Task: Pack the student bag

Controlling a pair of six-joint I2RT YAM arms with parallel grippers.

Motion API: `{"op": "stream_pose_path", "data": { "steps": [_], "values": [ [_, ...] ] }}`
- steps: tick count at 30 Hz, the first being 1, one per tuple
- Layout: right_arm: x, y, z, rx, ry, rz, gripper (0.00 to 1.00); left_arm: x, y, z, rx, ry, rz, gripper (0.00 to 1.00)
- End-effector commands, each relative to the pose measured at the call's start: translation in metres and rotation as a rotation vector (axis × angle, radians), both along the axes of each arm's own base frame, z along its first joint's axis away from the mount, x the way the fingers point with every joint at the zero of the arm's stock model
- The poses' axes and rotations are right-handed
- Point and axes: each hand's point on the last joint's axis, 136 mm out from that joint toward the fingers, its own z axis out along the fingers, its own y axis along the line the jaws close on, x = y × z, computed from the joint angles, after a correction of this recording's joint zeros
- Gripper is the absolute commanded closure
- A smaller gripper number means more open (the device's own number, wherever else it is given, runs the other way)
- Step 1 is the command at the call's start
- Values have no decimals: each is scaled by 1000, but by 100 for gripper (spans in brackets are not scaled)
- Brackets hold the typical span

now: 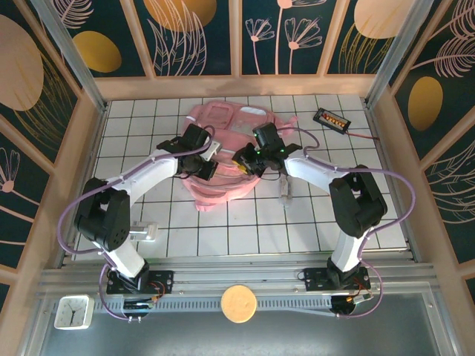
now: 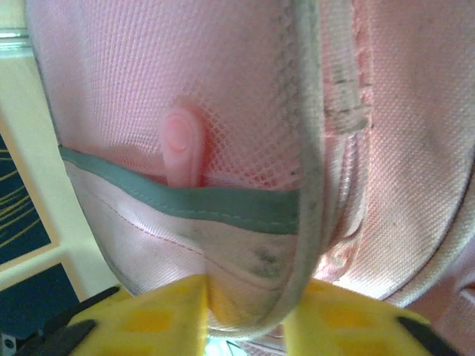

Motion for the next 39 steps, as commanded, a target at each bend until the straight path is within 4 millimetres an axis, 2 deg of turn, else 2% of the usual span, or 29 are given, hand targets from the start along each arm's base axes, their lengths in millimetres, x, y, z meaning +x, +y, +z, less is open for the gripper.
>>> {"op": "stream_pose_path", "data": {
  "steps": [1, 2, 4, 7, 9, 13, 17, 20, 25, 28, 30, 33, 36, 39],
  "values": [
    [21, 6, 15, 32, -63, -32, 94, -5, 2, 4, -20, -2, 4, 100],
    [22, 5, 14, 32, -60, -33, 100, -5, 4, 3, -9, -3, 8, 100],
    [20, 2, 13, 24, -57, -30, 100, -3, 11, 2, 29, -18, 21, 100],
    [16, -10, 11, -31, -61, -27, 100, 9, 34, 5, 123, -54, 83, 100],
    [13, -24, 10, -63, -65, -36, 100, 22, 59, 10, 174, -74, 171, 100],
    [7, -52, 8, -127, -70, -45, 100, 50, 124, 18, 248, -91, 388, 100],
    [8, -71, 11, -151, -78, -44, 100, 74, 155, 22, 312, -113, 487, 100],
    [9, -73, 14, -166, -90, -12, 100, 96, 165, 18, 313, -117, 532, 100],
    [3, -63, 11, -179, -85, 107, 100, 146, 156, 4, 292, -144, 508, 100],
    [3, -69, 7, -198, -75, 110, 100, 172, 159, -3, 309, -167, 521, 100],
    [6, -69, 11, -175, -80, 100, 100, 182, 161, -4, 296, -187, 530, 100],
    [16, -61, 25, -113, -115, 96, 100, 190, 148, 1, 211, -214, 496, 100],
    [25, -49, 35, -59, -134, 117, 100, 184, 133, 18, 112, -222, 464, 53],
    [34, -40, 47, -5, -167, 133, 100, 164, 127, 59, 25, -337, 422, 25]
  ]
}}
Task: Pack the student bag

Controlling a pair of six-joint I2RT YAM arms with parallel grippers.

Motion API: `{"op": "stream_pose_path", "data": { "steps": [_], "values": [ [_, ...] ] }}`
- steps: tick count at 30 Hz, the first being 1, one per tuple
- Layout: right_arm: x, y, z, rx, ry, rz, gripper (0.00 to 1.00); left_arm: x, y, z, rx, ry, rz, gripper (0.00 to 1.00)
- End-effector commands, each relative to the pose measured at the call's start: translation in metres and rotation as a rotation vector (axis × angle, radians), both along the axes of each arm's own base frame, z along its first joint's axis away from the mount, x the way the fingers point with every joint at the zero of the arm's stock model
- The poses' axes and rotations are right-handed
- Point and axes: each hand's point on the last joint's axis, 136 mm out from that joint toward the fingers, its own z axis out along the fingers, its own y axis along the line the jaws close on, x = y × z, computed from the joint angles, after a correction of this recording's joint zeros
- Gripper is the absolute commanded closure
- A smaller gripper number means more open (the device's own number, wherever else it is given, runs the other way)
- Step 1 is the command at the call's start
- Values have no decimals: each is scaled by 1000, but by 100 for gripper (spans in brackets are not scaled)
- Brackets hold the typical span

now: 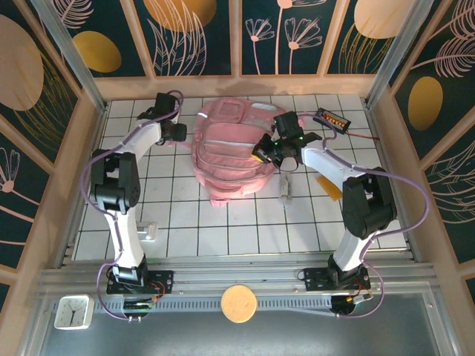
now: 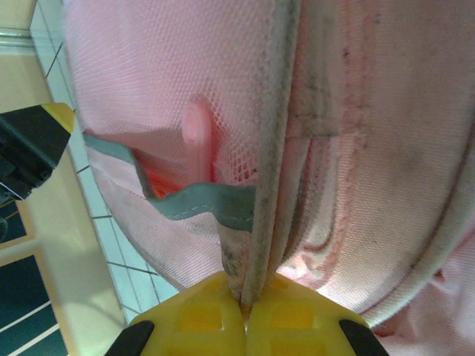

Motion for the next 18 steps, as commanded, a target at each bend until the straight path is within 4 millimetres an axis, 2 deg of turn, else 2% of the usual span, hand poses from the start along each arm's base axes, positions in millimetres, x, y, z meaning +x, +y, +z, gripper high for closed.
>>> {"op": "stream_pose_path", "data": {
  "steps": [1, 2, 3, 5, 7, 10, 14, 18],
  "values": [
    [14, 18, 29, 101, -73, 58, 100, -14, -26, 81, -105, -236, -105, 16],
    [17, 21, 34, 130, -77, 60, 100, -24, -36, 91, -126, -274, -176, 5],
    [18, 24, 38, 161, -75, 63, 100, -38, -49, 113, -126, -346, -262, 1],
    [20, 29, 49, 211, -90, 68, 100, -61, -79, 128, -78, -412, -430, 1],
    [22, 33, 58, 245, -95, 71, 100, -79, -109, 123, -34, -405, -571, 1],
    [22, 37, 69, 280, -101, 80, 100, -99, -142, 106, 23, -428, -734, 1],
    [23, 41, 85, 316, -117, 92, 100, -107, -161, 95, 87, -453, -836, 1],
    [22, 43, 99, 336, -132, 100, 100, -95, -169, 96, 135, -460, -863, 1]
  ]
}}
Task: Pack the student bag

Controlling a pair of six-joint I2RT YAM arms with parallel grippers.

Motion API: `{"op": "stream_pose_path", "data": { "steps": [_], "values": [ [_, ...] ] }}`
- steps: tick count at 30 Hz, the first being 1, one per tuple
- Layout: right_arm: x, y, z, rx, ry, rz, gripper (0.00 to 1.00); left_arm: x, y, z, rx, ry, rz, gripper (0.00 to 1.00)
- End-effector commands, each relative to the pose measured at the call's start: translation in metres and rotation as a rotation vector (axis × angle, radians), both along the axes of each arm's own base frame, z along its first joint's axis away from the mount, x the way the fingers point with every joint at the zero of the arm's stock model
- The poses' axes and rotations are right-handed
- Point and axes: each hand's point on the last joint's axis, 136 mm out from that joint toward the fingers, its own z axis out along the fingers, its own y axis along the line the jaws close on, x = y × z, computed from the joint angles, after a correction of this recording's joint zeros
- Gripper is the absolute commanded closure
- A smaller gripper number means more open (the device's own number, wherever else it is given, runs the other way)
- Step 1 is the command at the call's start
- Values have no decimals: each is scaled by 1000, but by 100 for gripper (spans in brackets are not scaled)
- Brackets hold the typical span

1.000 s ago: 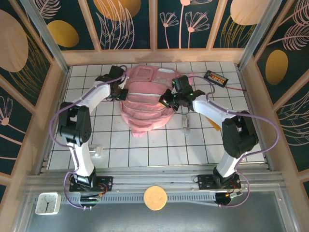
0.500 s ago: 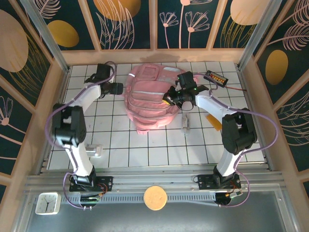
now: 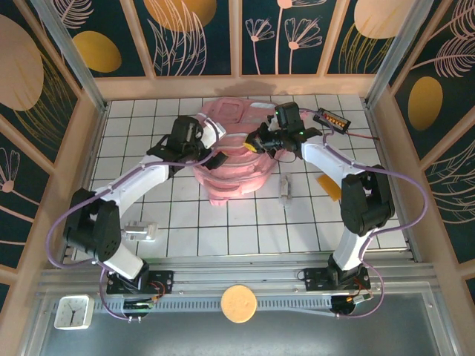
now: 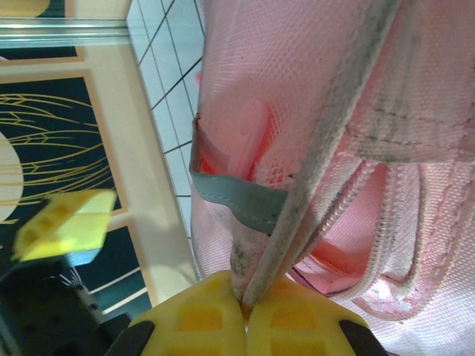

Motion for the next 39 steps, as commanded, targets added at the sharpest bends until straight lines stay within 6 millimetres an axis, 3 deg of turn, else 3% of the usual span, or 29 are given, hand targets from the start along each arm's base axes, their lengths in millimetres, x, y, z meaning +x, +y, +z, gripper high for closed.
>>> {"op": "stream_pose_path", "data": {
  "steps": [1, 6, 8, 11, 15, 16, 18, 21, 23, 24, 29, 31, 33, 35, 39],
  "values": [
    [7, 17, 58, 122, -143, 63, 100, 16, -11, 16, 45, -103, -55, 1],
    [3, 22, 64, 140, -144, 80, 100, 37, -20, 20, 45, -115, -30, 4],
    [0, 23, 65, 145, -140, 88, 100, 48, -22, 6, 65, -97, -7, 11],
    [-1, 21, 64, 142, -136, 89, 100, 55, -24, 1, 60, -81, 8, 50],
    [1, 18, 64, 150, -133, 89, 100, 56, -26, -5, 52, -61, 15, 93],
    [1, 17, 64, 151, -134, 92, 100, 56, -25, -6, 47, -50, 22, 100],
    [4, 15, 63, 143, -139, 89, 96, 57, -24, -6, 50, -24, 40, 100],
    [10, 6, 71, 107, -191, 64, 49, 65, -13, -6, 78, 24, 139, 100],
    [14, -4, 81, 41, -260, 42, 9, 72, 2, 4, 74, 26, 239, 100],
    [16, -12, 87, -9, -308, 26, 1, 73, 9, 12, 67, 21, 273, 100],
    [25, -84, 100, -330, -493, -175, 1, 71, 42, 41, 98, -4, 420, 100],
    [24, -125, 90, -410, -461, -300, 1, 69, 59, 49, 110, 0, 500, 100],
    [16, -171, 62, -473, -331, -391, 1, 65, 71, 57, 124, 21, 570, 100],
    [5, -204, 26, -498, -178, -401, 1, 59, 78, 63, 127, 47, 618, 100],
    [-31, -231, -44, -575, 101, -305, 1, 48, 77, 70, 53, 116, 657, 100]
  ]
}}
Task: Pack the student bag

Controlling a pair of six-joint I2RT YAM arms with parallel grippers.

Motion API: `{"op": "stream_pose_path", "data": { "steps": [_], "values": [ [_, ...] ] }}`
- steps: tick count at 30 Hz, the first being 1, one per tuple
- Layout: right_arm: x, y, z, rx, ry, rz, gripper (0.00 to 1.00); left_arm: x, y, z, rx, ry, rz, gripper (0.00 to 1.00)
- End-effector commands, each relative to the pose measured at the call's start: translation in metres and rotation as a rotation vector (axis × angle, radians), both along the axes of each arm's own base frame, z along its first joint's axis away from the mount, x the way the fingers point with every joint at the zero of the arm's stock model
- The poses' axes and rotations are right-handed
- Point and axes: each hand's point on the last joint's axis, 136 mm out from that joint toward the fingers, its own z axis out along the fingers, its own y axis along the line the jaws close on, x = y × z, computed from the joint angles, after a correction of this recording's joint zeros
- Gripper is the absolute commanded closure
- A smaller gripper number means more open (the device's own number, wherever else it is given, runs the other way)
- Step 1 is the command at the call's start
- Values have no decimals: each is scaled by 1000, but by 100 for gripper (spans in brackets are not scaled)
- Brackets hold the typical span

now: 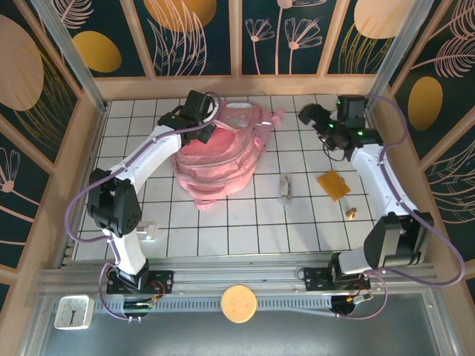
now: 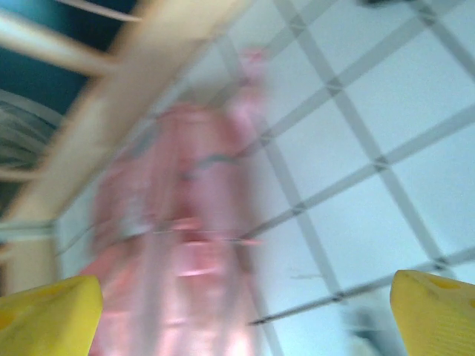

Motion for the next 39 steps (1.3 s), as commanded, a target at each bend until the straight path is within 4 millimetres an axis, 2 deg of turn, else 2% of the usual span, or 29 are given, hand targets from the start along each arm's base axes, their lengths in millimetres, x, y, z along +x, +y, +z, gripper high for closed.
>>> {"op": "stream_pose_path", "data": {
  "steps": [1, 6, 9, 15, 19, 24, 29, 36, 39],
  "values": [
    [-58, -6, -94, -100, 398, 71, 1, -12, 23, 45, -98, -28, 168, 100],
    [-86, 20, -138, -279, 553, 203, 5, -19, -6, 23, -223, 120, 139, 100],
    [-90, 39, -157, -366, 590, 287, 5, -21, -22, 13, -245, 173, 98, 100],
    [-84, 66, -180, -453, 608, 378, 10, -22, -27, 7, -241, 195, 69, 100],
    [-83, 72, -197, -475, 635, 412, 17, -24, -29, 2, -235, 209, 55, 100],
    [-80, 77, -209, -482, 646, 429, 29, -26, -32, 1, -248, 217, 39, 100],
    [-80, 79, -215, -483, 654, 435, 36, -27, -34, 0, -254, 223, 30, 100],
    [-82, 80, -217, -471, 653, 447, 51, -28, -35, -2, -258, 232, 25, 100],
    [-82, 82, -214, -465, 639, 449, 53, -29, -35, -3, -258, 234, 25, 100]
  ]
}}
